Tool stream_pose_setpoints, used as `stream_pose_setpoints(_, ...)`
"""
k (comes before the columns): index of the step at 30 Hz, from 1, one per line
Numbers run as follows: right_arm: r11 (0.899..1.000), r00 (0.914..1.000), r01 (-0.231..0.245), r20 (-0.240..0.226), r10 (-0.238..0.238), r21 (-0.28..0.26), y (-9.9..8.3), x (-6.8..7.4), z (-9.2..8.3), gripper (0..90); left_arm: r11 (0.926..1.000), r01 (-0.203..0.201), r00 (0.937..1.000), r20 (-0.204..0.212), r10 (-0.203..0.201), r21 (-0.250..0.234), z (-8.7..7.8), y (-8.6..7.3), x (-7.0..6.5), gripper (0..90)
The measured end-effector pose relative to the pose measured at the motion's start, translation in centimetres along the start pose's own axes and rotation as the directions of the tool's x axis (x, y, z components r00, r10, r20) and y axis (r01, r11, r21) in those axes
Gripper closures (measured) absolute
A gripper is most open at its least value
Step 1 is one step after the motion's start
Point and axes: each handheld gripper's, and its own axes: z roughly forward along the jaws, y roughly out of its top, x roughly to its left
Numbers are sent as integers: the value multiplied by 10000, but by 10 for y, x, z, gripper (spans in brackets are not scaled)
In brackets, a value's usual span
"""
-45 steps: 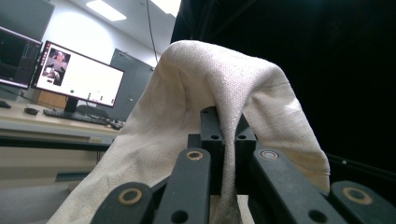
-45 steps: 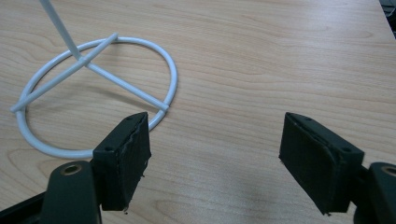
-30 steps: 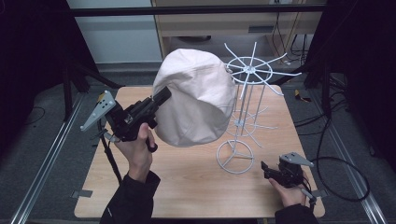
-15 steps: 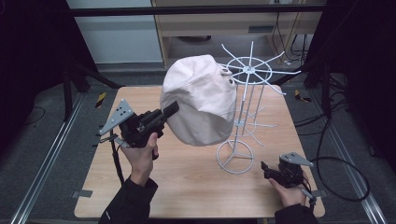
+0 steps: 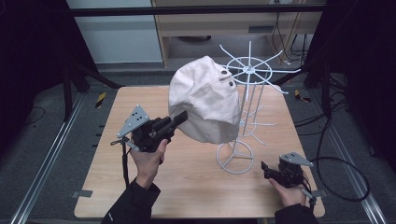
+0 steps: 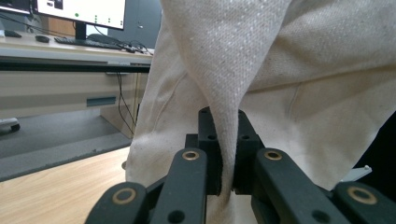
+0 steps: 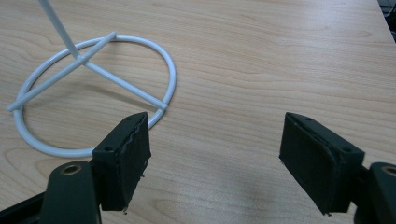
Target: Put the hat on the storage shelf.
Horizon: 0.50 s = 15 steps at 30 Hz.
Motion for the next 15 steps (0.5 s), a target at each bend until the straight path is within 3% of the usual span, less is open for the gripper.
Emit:
stream_pose_setpoints(9,10000,10000,0,-14,0,14,0,0,0,244,9992,-192,9998,11,191,342,6,-3,-2,838)
stream_pose_setpoints(15,10000,10000,-3,-4,3,3,0,0,0,245,9985,-353,9994,-56,355,426,7,-3,-2,764)
